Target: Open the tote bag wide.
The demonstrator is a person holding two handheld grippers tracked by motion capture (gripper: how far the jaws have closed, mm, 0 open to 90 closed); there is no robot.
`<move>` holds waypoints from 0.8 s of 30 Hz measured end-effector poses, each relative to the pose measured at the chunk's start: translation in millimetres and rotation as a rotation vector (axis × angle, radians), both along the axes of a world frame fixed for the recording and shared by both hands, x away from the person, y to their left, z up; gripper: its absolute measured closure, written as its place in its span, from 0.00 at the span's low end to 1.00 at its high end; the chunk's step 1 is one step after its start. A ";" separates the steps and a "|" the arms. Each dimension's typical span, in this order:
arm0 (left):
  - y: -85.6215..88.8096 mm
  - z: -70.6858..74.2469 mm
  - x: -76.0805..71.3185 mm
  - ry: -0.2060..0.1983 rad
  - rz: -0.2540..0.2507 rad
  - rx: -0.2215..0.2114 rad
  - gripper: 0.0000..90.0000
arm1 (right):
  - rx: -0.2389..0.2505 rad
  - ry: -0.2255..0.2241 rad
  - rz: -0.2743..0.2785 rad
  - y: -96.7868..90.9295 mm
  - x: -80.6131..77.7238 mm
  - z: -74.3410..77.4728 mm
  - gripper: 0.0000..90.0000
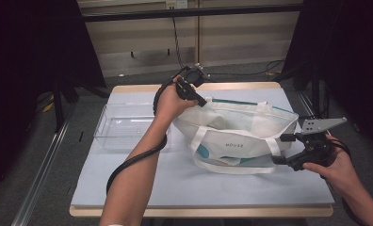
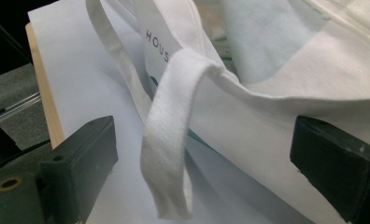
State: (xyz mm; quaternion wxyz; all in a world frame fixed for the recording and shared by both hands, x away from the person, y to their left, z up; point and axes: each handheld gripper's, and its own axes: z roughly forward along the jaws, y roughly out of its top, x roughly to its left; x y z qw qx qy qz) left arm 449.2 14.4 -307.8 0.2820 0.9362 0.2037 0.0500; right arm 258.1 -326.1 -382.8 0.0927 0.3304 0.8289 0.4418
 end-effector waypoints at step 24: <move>0.0 1.4 -0.6 0.009 -0.012 0.009 0.95 | -0.018 -0.038 0.000 -9.0 0.5 24.4 0.12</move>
